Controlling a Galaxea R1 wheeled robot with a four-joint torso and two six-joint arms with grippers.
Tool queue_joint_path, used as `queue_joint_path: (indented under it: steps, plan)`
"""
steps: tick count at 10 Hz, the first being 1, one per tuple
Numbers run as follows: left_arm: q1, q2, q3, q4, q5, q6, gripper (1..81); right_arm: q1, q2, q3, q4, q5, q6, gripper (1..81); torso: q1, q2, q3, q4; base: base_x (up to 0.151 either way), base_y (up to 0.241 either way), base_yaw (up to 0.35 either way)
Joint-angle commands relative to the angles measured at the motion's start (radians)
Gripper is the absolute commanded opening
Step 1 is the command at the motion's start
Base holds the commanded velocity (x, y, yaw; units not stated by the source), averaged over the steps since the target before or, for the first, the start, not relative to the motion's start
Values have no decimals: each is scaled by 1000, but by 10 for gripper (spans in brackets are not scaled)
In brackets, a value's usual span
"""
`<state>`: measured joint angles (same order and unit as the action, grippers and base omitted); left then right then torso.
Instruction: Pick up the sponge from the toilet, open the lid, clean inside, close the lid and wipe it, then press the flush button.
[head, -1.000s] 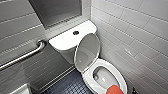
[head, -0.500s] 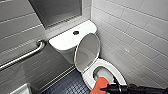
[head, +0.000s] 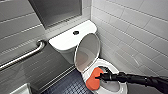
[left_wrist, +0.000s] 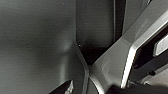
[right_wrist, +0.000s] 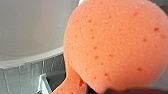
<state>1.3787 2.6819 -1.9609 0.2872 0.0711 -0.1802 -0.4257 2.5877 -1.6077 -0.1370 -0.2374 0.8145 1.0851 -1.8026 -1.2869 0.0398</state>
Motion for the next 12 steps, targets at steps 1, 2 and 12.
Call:
queue_joint_path:
  steps: [1, 2, 12]
  plan:
    - [16, -20, 17, -5, 76, 4, 811, 156, 71, -93, 16, -2, 22, 10, 0, 0, 0, 0, 0, 0, 0]
    - [17, -26, 17, -5, 76, 2, 811, 172, 99, -139, 16, 7, 28, 10, 0, 0, 0, 0, 0, 0, 0]
    - [17, -19, 17, -5, 82, -1, 811, 28, 251, -288, -2, 119, 172, 10, 0, 0, 0, 0, 0, 0, 0]
